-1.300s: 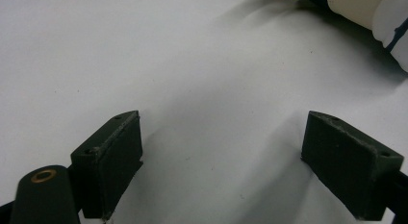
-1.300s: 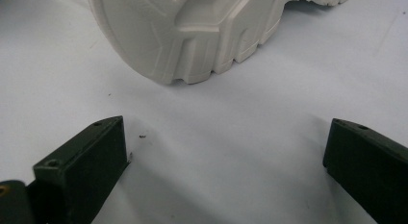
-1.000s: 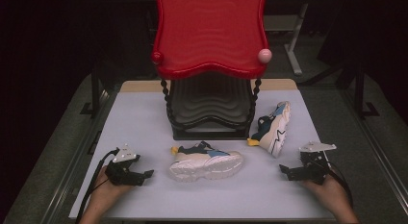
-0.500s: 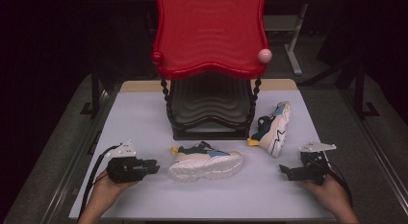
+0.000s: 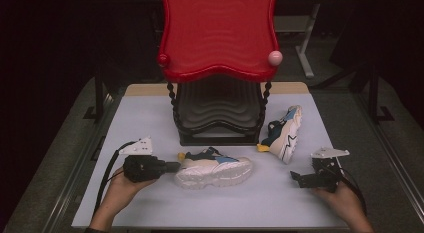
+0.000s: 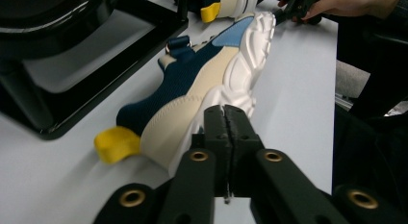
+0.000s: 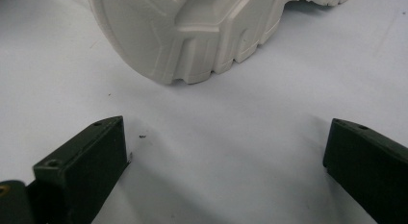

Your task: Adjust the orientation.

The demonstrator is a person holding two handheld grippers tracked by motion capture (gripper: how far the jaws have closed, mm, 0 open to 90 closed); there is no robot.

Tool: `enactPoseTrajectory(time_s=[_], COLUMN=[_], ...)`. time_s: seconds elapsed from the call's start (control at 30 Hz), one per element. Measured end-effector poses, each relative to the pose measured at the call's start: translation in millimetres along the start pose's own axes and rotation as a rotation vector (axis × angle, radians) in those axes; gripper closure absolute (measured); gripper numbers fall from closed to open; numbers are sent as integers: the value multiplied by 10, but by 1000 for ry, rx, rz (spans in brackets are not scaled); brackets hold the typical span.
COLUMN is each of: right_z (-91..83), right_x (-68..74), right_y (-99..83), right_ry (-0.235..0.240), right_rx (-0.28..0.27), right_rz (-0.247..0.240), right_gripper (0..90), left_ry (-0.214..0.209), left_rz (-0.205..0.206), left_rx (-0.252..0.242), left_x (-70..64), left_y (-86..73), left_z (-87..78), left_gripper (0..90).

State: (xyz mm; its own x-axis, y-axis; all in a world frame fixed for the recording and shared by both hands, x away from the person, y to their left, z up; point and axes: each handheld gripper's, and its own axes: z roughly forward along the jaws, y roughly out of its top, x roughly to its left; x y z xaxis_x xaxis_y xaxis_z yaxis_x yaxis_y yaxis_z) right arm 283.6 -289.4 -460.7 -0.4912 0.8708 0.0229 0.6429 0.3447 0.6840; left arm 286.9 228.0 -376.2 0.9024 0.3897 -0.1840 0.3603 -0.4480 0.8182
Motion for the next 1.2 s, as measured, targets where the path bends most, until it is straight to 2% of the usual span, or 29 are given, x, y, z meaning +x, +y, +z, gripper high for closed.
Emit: enactPoseTrajectory(time_s=[0.13,0.17,0.33,0.5,0.73,1.2], right_z=[0,0,0,0,0,-1], right_x=[0,0,0,0,0,2], right_y=[0,0,0,-1,-1,-2], right_ry=[0,0,0,0,0,-2], right_rx=[0,0,0,0,0,-1], right_rz=[0,0,0,0,0,-2], right_gripper=[8,8,8,8,8,9], left_ry=[-11,-14,-17,-14,-33,-84], left_rz=[-19,-27,-28,-33,-40,-45], left_rx=[25,46,61,47,27,9], left_x=[36,52,50,18,-50,-294], left_y=[37,32,13,-12,-54,-184], left_z=[128,177,207,195,158,99], left_gripper=[896,896,897,897,898,898])
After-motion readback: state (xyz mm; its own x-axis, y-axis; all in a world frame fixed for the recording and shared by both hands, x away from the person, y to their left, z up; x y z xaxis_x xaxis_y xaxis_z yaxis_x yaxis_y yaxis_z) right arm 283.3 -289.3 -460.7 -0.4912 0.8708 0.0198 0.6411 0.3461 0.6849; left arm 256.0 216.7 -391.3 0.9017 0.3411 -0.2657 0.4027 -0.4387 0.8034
